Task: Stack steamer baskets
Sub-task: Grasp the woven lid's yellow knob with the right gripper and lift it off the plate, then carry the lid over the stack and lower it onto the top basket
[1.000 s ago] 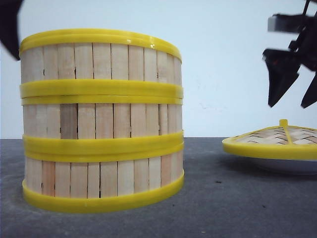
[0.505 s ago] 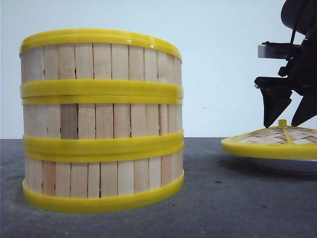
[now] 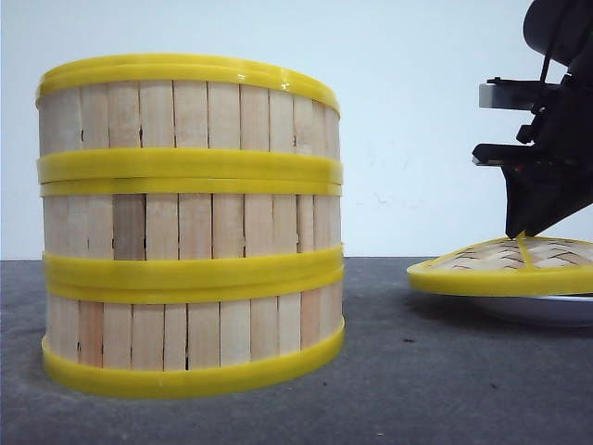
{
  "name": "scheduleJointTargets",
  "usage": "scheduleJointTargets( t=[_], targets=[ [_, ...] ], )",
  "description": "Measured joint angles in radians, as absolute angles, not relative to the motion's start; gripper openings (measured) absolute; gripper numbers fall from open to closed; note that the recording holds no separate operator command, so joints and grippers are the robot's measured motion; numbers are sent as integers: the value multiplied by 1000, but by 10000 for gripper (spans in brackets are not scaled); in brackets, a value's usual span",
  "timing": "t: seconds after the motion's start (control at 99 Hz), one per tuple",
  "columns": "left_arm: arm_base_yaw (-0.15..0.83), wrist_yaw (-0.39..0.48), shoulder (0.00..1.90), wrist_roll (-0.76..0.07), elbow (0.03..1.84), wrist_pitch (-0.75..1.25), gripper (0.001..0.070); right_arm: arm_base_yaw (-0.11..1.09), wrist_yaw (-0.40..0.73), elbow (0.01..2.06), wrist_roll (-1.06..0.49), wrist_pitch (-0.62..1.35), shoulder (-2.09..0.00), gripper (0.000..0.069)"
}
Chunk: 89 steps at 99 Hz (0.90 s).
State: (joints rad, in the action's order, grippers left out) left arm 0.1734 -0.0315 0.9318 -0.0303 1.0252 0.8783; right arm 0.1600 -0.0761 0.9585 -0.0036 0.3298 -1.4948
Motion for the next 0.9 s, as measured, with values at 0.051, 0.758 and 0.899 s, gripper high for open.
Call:
scheduleJointTargets(
  t=[0.051, 0.758, 0.899],
  targets=[
    [173, -31, 932, -30, 1025, 878, 270, 161, -76, 958, -4, 330, -1495, 63],
    [166, -31, 932, -30, 1025, 826, 270, 222, -180, 1346, -4, 679, -1380, 60],
    [144, -33, 932, -31, 1025, 803, 270, 308, -206, 1467, -3, 736, -1383, 60]
  ],
)
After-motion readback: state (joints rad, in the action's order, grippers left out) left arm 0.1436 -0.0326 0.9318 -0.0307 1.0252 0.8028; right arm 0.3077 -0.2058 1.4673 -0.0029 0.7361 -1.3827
